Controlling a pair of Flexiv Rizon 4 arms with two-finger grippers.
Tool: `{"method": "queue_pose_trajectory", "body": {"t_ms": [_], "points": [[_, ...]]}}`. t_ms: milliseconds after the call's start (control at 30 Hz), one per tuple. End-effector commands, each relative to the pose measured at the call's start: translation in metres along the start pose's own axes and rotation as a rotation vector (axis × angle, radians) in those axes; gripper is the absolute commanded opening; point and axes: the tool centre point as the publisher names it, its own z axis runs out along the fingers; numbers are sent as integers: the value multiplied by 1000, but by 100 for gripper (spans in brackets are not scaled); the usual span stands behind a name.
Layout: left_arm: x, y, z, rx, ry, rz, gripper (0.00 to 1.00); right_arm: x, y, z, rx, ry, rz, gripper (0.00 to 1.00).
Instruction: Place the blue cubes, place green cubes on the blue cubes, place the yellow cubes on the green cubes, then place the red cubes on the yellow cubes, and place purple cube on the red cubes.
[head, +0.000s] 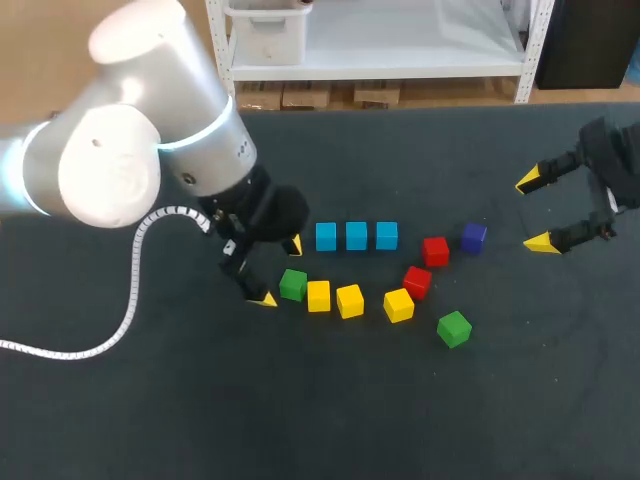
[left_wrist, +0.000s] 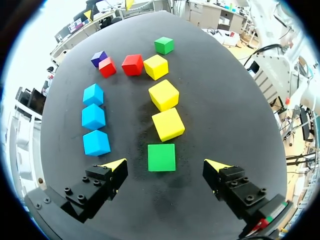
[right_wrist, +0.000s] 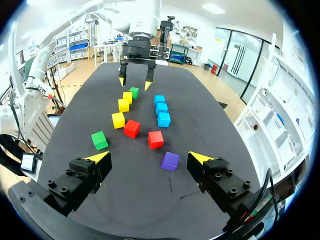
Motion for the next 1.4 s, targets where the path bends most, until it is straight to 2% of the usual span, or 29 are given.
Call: {"method": "queue_pose_trajectory", "body": {"t_ms": [33,233,267,500,567,700,800,867,900,1200,1400], "points": [[0,5,3,9,11,-5,100,1,-1,1,0,-3,-1,100],[-1,8,6,13,19,-6,96,1,-1,1,0,-3,-1,100],[-2,9,6,14,19,-7,89,1,-1,1,0,-3,-1,100],[-1,12,9,21,31,-13,65,1,-1,1,0,-3,-1,100],[-2,12,10,28,39,-17,49,1,-1,1,0,-3,-1,100],[-2,11,12,33,43,-24,43,1,-1,1,0,-3,-1,100],[-1,9,13,33,46,-35,26,1,-1,1,0,-3,-1,100],[1,8,11,30,50,-46,4,1,-1,1,0,-3,-1,100],[1,7,8,27,49,-49,0,1,-1,1,0,-3,-1,100],[7,3,-30,-26,41,-107,0,1,-1,1,0,-3,-1,100],[17,14,-59,-63,33,-211,0,1,-1,1,0,-3,-1,100]]}}
